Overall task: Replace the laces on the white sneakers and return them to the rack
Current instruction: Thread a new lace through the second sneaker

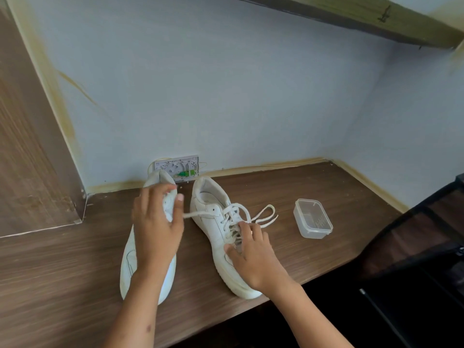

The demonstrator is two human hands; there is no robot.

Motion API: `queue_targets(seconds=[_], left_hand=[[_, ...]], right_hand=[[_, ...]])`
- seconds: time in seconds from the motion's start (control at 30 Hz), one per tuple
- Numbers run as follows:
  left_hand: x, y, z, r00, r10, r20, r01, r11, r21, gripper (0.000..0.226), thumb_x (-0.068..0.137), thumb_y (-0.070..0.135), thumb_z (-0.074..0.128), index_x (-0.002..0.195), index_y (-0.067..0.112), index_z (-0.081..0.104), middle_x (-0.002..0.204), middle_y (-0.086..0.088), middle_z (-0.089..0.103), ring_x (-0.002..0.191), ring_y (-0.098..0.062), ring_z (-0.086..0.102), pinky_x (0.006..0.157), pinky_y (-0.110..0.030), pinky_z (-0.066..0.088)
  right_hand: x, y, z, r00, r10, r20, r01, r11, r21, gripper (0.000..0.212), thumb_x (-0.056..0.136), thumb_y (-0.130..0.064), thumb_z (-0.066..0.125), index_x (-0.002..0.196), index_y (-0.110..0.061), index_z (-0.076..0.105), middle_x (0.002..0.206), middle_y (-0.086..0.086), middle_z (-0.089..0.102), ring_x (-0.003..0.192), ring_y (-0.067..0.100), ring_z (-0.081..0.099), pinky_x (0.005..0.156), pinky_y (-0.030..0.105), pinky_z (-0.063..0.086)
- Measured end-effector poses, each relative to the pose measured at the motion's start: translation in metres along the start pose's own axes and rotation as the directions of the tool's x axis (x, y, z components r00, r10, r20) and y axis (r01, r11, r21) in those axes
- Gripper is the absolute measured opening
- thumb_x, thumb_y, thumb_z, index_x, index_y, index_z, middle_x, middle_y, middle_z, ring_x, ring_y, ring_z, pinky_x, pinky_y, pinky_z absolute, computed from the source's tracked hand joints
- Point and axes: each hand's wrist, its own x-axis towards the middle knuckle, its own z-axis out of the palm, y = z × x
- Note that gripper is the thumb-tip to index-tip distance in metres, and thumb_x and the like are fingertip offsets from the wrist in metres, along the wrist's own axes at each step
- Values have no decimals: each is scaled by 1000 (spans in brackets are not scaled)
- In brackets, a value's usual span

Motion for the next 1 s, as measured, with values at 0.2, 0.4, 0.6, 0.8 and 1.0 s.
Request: queue_targets(seconds=[0.2, 0.4, 0.6, 0.8, 1.0], left_hand=[[-16, 20, 17, 928, 86, 362, -90, 996, -8, 20, 77, 40, 78, 80, 22, 70, 76, 15, 63, 70, -8, 58, 70, -33, 50], [-13, 13, 20, 953, 14, 301, -19, 1000, 15, 11, 84, 25, 72, 77, 21, 64, 70, 14, 57, 66, -11, 52, 66, -32, 45], [4, -3, -6, 981, -152, -117, 160, 985, 61, 14, 85, 15, 72, 78, 11, 61, 71, 4, 57, 66, -22, 55, 65, -38, 45], [2, 0, 0, 993, 35, 112, -41, 997, 59, 23, 84, 38, 64, 92, 18, 70, 95, 1, 64, 86, -24, 57, 78, -40, 43], [-16, 15, 25, 918, 166, 359, -186, 982, 20, 14, 76, 31, 79, 79, 25, 67, 74, 20, 59, 74, -11, 55, 79, -40, 44]], right_hand=[[-4, 1, 15, 998, 2, 66, 10, 983, -186, 90, 92, -69, 22, 154, -13, -12, 163, 5, -4, 150, 21, 2, 121, 36, 11], [-2, 3, 17, 997, -4, 72, 20, 977, -214, 97, 82, -74, 13, 154, -14, -12, 163, 4, -2, 150, 20, 3, 121, 34, 11], [0, 9, 18, 998, -21, 60, 33, 979, -203, 101, 76, -77, 6, 154, -14, -12, 163, 6, 0, 150, 20, 3, 122, 34, 9], [2, 9, 21, 998, -22, 52, 33, 975, -220, 105, 72, -78, 0, 154, -13, -11, 163, 6, 0, 149, 21, 5, 121, 34, 11], [2, 10, 21, 998, -30, 54, 41, 977, -207, 105, 72, -77, 1, 154, -13, -9, 163, 7, 0, 149, 22, 5, 121, 35, 12]])
